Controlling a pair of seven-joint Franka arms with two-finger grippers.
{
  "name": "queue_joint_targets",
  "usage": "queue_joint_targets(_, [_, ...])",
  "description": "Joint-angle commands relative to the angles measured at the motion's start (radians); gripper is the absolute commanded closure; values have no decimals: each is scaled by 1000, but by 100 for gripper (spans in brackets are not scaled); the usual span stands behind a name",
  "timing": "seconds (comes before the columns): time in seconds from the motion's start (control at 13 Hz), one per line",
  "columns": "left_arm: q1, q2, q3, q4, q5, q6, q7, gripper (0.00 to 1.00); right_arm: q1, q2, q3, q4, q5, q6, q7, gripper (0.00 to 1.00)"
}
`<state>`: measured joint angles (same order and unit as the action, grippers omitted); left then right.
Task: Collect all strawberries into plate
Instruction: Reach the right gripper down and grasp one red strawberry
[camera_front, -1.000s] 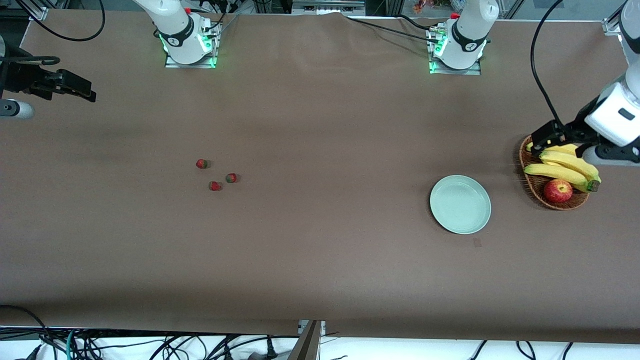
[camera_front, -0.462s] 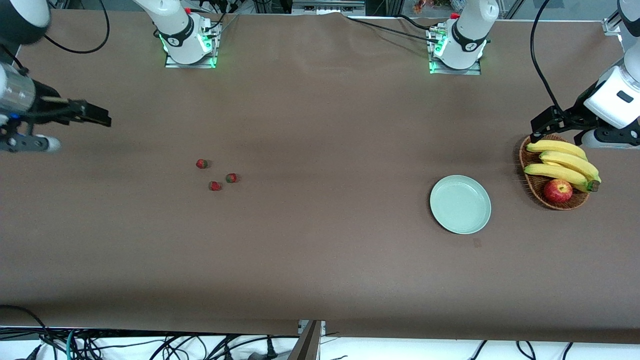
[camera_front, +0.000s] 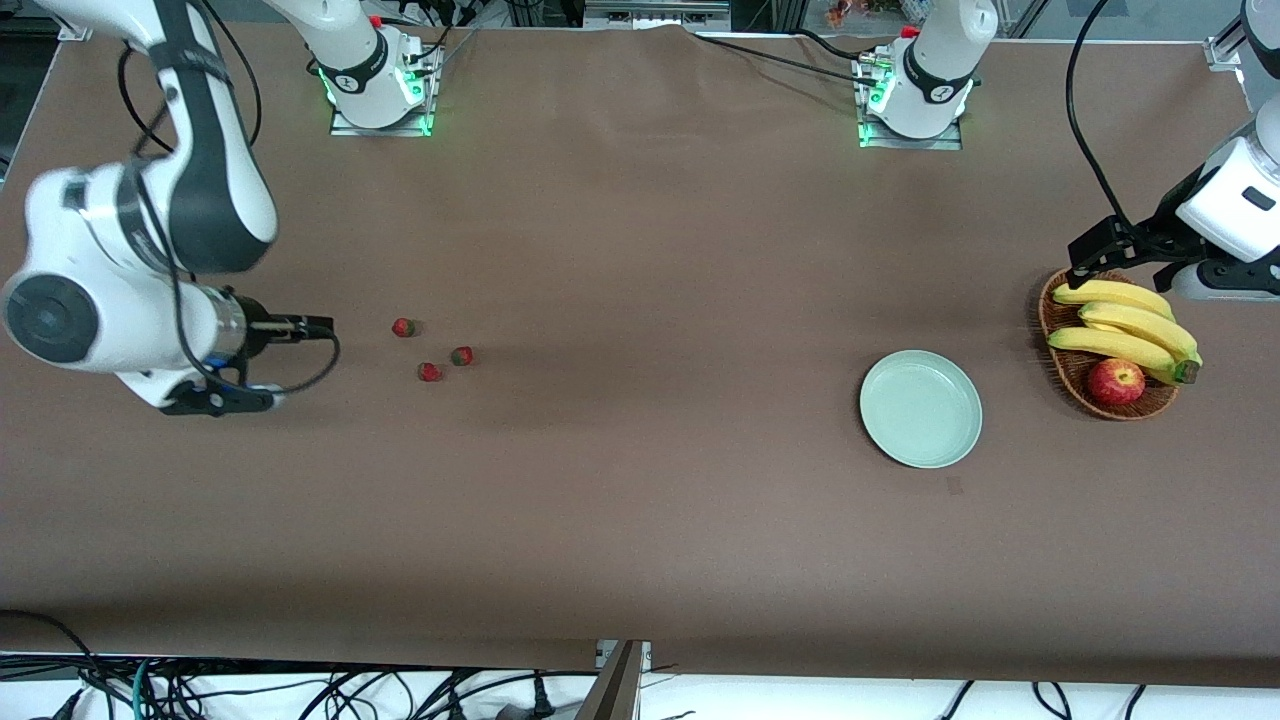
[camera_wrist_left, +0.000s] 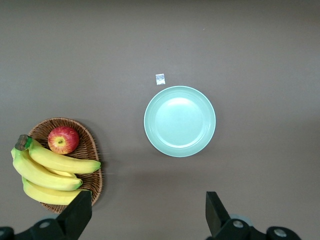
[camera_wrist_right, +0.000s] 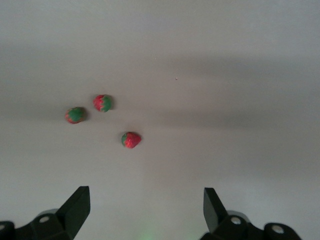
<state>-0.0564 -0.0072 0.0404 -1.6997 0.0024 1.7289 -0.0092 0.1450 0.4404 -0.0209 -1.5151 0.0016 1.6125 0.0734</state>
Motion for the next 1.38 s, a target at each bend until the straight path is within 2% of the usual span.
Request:
queue_joint_targets(0.0, [4, -14, 3, -17, -13, 9, 17, 0, -7, -2, -2, -37, -15, 29, -1, 0])
queue_joint_targets(0.15, [23, -14, 1, -15, -18, 11, 20, 0, -15, -2, -2, -94, -9, 71, 0, 0])
queue_joint_targets(0.38, [23, -14, -4, -15, -18, 9, 18, 0, -18, -97, 2, -386, -5, 355, 20, 0])
queue_joint_targets(0.69, [24, -16, -4, -18, -18, 8, 20, 0, -18, -95, 91, -571, -6, 559, 204, 0])
queue_joint_targets(0.85, [24, -13, -2, -20, -18, 9, 20, 0, -19, -88, 95, -629, -8, 654, 204, 0])
queue_joint_targets(1.31, [24, -5, -2, -21, -18, 14, 20, 0, -18, -57, 95, -683, -14, 757, 195, 0])
